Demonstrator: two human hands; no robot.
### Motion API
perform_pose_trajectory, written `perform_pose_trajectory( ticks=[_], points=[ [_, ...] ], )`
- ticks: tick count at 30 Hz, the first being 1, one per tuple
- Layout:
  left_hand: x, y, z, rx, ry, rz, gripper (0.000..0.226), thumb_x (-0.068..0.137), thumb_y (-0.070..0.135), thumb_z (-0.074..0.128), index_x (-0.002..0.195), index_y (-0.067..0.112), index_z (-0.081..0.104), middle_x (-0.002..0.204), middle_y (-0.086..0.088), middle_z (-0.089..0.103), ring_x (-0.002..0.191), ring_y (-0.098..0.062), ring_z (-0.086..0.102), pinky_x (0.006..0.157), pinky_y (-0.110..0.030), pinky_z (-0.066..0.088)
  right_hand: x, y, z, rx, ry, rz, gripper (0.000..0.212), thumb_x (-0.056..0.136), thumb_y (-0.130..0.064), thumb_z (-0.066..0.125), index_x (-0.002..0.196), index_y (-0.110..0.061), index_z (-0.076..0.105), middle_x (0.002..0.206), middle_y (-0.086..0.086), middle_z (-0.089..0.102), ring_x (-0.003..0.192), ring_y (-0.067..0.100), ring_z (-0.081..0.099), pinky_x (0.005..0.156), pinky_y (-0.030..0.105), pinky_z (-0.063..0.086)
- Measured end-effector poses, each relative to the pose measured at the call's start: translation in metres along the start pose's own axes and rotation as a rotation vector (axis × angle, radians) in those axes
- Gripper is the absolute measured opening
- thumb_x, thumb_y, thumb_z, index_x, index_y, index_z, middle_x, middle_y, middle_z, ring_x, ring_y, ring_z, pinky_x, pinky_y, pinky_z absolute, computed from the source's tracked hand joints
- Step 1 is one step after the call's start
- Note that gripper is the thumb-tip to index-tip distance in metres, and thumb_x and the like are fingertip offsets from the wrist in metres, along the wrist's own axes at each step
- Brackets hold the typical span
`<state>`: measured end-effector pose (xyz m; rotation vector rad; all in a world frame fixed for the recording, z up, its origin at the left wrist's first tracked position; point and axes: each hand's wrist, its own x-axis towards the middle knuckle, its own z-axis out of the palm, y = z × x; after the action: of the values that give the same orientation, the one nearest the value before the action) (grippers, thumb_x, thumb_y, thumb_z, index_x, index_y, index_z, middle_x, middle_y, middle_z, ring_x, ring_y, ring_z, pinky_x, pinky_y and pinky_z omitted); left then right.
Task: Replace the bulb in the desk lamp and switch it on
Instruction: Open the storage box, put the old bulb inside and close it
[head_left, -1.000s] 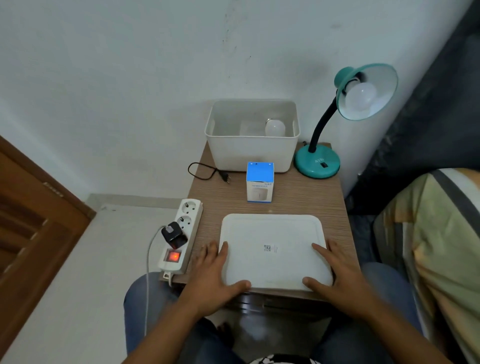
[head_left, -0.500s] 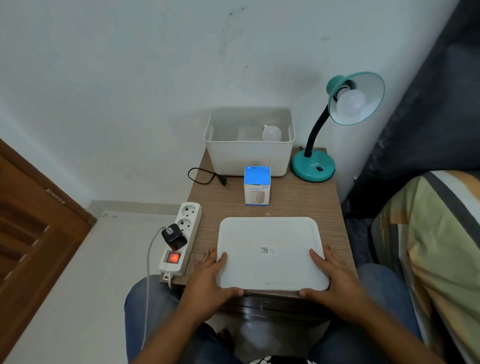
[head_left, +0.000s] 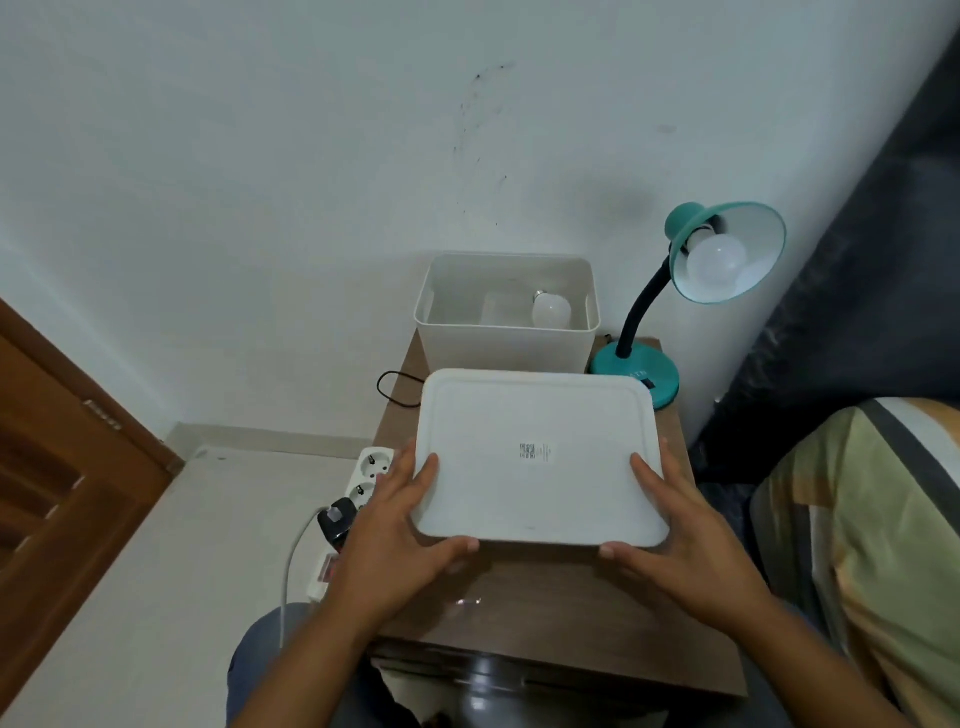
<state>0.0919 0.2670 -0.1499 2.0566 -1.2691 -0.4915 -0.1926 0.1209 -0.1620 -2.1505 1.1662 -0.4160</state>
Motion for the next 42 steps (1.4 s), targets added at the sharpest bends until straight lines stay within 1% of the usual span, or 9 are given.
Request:
perform_pose_trajectory(
  ticks=[3,7,10,14,18,24,33,36,42],
  points=[
    [0.032,0.012,-0.018,-0.026,0.029,0.035,0.103,0.07,0.045,0.089,0.155,0.031,0.033,0.156,0.024,0.01,0.144,0.0,0.012,0.119,-0.032,0.022,0.036,-0.011,-0.013,-0.009,0.033,-0.059,0.108,0.065,-0.076,0.061,0.154,-0.042,0.012,0.163,-0.019,-0.006,0.149,0.009,0.008,0.117,0.04,0.025],
    [0.085,0.026,-0.037,-0.04,0.04,0.051,0.1,0.07,0.039,0.091,0.154,0.027,0.038,0.155,0.024,0.018,0.141,0.001,0.02,0.12,-0.035,0.027,0.09,-0.027,-0.029,0.032,0.05,-0.055,0.112,0.06,-0.076,0.064,0.155,-0.036,0.02,0.164,-0.016,-0.001,0.15,0.008,0.007,0.118,0.037,0.02],
    [0.128,0.032,-0.048,-0.055,0.032,0.061,0.1,0.07,0.037,0.091,0.154,0.026,0.039,0.164,0.014,0.023,0.148,-0.004,0.023,0.122,-0.035,0.025,0.129,-0.036,-0.039,0.074,0.064,-0.046,0.115,0.057,-0.076,0.065,0.155,-0.031,0.024,0.164,-0.014,0.005,0.148,0.01,0.015,0.12,0.039,0.024],
    [0.183,0.037,-0.054,-0.079,-0.013,0.036,0.097,0.073,0.032,0.09,0.155,0.024,0.039,0.166,0.013,0.022,0.151,-0.011,0.026,0.11,-0.015,0.037,0.178,-0.044,-0.046,0.05,0.079,-0.005,0.105,0.067,-0.061,0.075,0.154,-0.029,0.026,0.164,-0.01,0.006,0.147,0.013,0.021,0.115,0.031,0.023],
    [0.222,0.039,-0.05,-0.052,-0.026,0.017,0.099,0.074,0.034,0.089,0.157,0.02,0.036,0.168,0.01,0.02,0.151,-0.014,0.028,0.119,-0.031,0.028,0.216,-0.044,-0.052,0.042,0.065,0.012,0.104,0.069,-0.056,0.08,0.154,-0.028,0.027,0.165,-0.005,0.005,0.149,0.015,0.018,0.119,0.034,0.022],
    [0.248,0.035,-0.042,-0.062,-0.041,-0.005,0.1,0.075,0.034,0.088,0.157,0.017,0.034,0.168,0.007,0.019,0.151,-0.014,0.028,0.12,-0.032,0.027,0.242,-0.035,-0.05,0.062,0.034,0.045,0.107,0.065,-0.06,0.08,0.153,-0.028,0.03,0.164,-0.004,0.01,0.149,0.015,0.019,0.121,0.038,0.022],
    [0.249,0.027,-0.042,-0.08,-0.009,0.002,0.099,0.075,0.031,0.088,0.157,0.016,0.035,0.166,0.011,0.024,0.147,-0.01,0.033,0.114,-0.025,0.031,0.245,-0.036,-0.05,0.075,0.015,0.018,0.102,0.068,-0.055,0.081,0.152,-0.023,0.033,0.163,-0.004,0.017,0.147,0.015,0.023,0.115,0.027,0.02],
    [0.249,0.025,-0.042,-0.079,-0.022,-0.005,0.1,0.075,0.034,0.088,0.157,0.017,0.034,0.167,0.01,0.023,0.149,-0.012,0.033,0.119,-0.035,0.033,0.246,-0.036,-0.052,0.071,0.005,0.032,0.113,0.055,-0.069,0.078,0.151,-0.026,0.035,0.163,-0.004,0.017,0.147,0.017,0.025,0.119,0.035,0.022],
    [0.249,0.023,-0.043,-0.088,-0.031,-0.007,0.102,0.073,0.036,0.089,0.157,0.018,0.034,0.167,0.008,0.024,0.149,-0.012,0.033,0.12,-0.038,0.034,0.247,-0.031,-0.051,0.052,0.004,0.052,0.126,0.04,-0.089,0.069,0.148,-0.03,0.04,0.162,-0.005,0.023,0.145,0.018,0.03,0.117,0.045,0.03]
  ],
)
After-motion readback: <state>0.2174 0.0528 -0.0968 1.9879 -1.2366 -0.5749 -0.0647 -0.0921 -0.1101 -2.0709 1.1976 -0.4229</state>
